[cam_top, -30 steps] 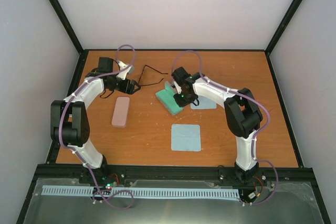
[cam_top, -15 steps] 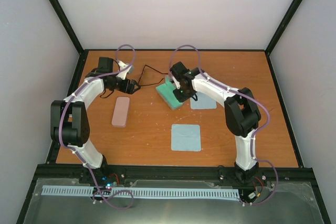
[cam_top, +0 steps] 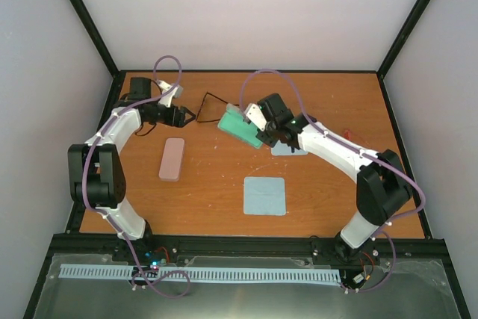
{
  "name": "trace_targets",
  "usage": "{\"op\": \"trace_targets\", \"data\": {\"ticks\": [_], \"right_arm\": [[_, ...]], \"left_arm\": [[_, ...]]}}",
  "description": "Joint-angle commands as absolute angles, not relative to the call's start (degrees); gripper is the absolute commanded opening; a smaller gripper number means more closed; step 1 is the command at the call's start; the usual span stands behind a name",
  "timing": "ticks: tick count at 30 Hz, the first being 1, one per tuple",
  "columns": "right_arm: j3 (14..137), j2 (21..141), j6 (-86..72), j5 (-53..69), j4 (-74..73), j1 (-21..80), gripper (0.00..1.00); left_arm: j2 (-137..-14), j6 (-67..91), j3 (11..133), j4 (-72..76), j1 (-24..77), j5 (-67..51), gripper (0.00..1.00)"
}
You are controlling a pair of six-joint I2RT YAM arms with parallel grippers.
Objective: Organize the sunglasses
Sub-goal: Adjust the sunglasses case at the center of the board.
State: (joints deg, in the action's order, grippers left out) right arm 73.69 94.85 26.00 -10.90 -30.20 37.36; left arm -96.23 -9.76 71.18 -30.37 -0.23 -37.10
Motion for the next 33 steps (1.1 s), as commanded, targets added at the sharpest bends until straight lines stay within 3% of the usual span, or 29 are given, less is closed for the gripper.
{"op": "trace_targets", "data": {"ticks": [1,12,33], "right_arm": [[69.74,92.06,40.21,-6.90,-20.95,38.06,0.03],[79.06,103.18,49.30,-4.93,-24.70,38.14,0.03],[76.98,110.68,55.32,-0.16,-21.69,38.23,0.06]], "left_arm": [[-96.07,-9.01,73.28,-30.50,-1.67,-39.73,0.77],[-96.79,-10.60,73.49,-30.00,-2.89,-39.60,0.78],[-97.24,-10.46,71.93,-28.75,-3.34,-39.38,0.78]]}}
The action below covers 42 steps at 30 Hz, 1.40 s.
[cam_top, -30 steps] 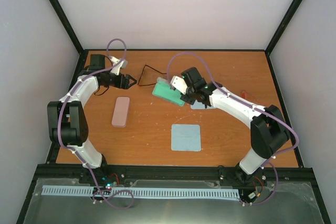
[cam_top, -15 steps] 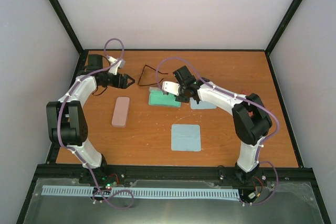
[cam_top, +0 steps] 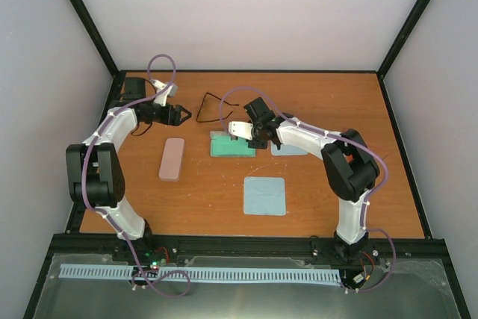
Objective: Organize the sunglasses
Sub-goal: Adjust the sunglasses case at the center of the board.
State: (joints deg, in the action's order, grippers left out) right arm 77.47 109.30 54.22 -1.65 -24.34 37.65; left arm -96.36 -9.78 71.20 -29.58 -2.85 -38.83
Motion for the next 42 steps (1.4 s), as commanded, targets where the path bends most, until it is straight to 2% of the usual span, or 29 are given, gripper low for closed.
{"op": "trace_targets", "data": {"ticks": [1,5,9,15,22,25,29,32,38,42], "right_arm": [[77.19,111.11,55.37,-0.14,-21.78,38.23,0.07],[77.61,111.79,55.55,-0.65,-21.85,38.24,0.09],[77.75,111.46,54.80,-1.19,-21.70,38.23,0.22],[78.48,110.85,53.53,-2.24,-22.12,38.24,0.33],[79.29,108.76,50.28,-2.29,-21.81,38.40,0.37],[79.15,106.05,46.42,-3.24,-19.89,38.49,0.42],[78.24,101.23,41.44,-5.03,-18.22,38.58,0.42],[75.61,95.90,36.48,-5.73,-15.96,38.58,0.43],[68.65,84.86,24.13,-3.20,-14.81,38.56,0.50],[61.77,78.24,12.81,-1.76,-12.99,38.37,0.47]], "left_arm": [[-97.37,-10.46,71.89,-28.66,-3.34,-39.38,0.78],[-97.23,-10.37,71.72,-28.50,-3.38,-39.38,0.77],[-97.29,-10.29,71.54,-28.22,-3.38,-39.37,0.78],[-97.29,-10.53,71.05,-28.04,-3.34,-39.39,0.78],[-96.30,-10.53,70.40,-27.60,-3.34,-39.22,0.78],[-95.63,-10.44,70.40,-27.49,-3.34,-39.44,0.78],[-94.25,-10.82,70.64,-27.33,-3.34,-39.48,0.78],[-92.90,-11.72,71.04,-27.78,-3.06,-39.06,0.78],[-89.81,-14.89,71.25,-29.10,1.02,-35.63,0.78],[-88.70,-13.55,71.42,-29.87,6.69,-35.36,0.78]]}}
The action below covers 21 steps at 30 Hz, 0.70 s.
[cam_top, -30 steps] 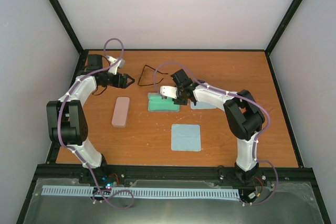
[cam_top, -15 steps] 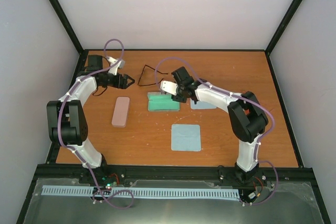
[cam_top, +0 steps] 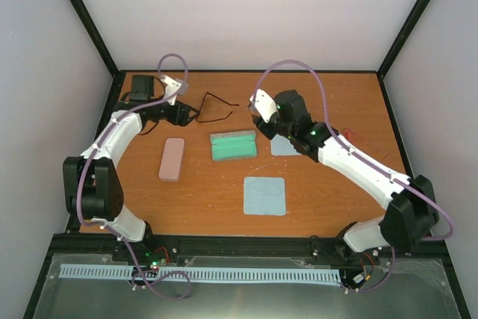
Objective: Organize the sunglasses
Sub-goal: Adjust the sunglasses case at the center of the board, then fold the glasses cleaning cloth at the center of the board.
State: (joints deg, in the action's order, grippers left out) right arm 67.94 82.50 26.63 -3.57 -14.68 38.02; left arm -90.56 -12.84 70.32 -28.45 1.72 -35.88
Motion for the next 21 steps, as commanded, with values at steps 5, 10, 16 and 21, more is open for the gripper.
{"op": "trace_targets", "data": {"ticks": [5,10,16,21], "right_arm": [[57.52,72.22,-14.72,-13.23,-19.64,37.27,0.23],[58.12,72.76,-19.89,-4.83,-31.27,34.51,0.52],[57.19,80.07,-21.02,2.44,-43.28,34.19,0.53],[52.13,83.45,-19.58,4.95,-43.50,34.19,0.49]], "left_arm": [[-86.94,-11.82,69.27,-29.69,14.48,-33.02,0.77],[-86.02,-11.05,67.07,-29.95,19.16,-31.92,0.77],[-86.82,-10.95,67.72,-30.28,21.00,-31.75,0.77],[-86.68,-11.12,68.08,-30.50,21.09,-31.64,0.78]]}}
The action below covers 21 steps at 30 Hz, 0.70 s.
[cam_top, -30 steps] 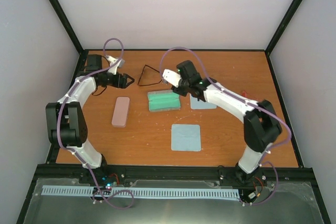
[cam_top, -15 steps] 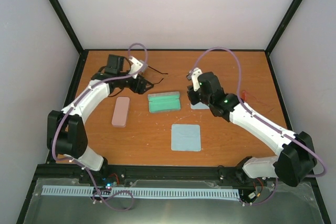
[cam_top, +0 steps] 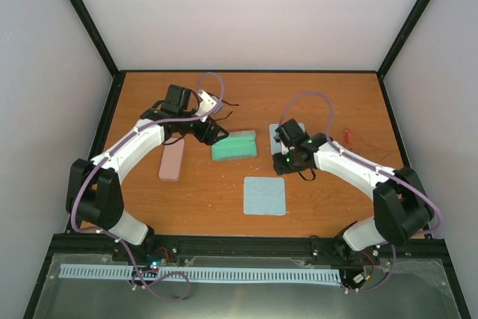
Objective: Organize the sunglasses
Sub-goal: Fold the glasses cleaning cloth at the center of the board.
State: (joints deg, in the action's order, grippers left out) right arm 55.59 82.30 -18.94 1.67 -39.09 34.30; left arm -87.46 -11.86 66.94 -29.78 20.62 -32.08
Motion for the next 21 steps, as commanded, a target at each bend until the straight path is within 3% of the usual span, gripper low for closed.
{"op": "trace_targets", "data": {"ticks": [1,21], "right_arm": [[51.45,83.56,-19.23,4.57,-43.12,34.19,0.48],[51.85,93.44,-17.25,3.91,-38.77,34.26,0.43]], "left_arm": [[-86.53,-11.10,67.89,-30.56,21.09,-31.44,0.77],[-85.49,-10.13,66.26,-29.89,21.09,-32.00,0.78]]}}
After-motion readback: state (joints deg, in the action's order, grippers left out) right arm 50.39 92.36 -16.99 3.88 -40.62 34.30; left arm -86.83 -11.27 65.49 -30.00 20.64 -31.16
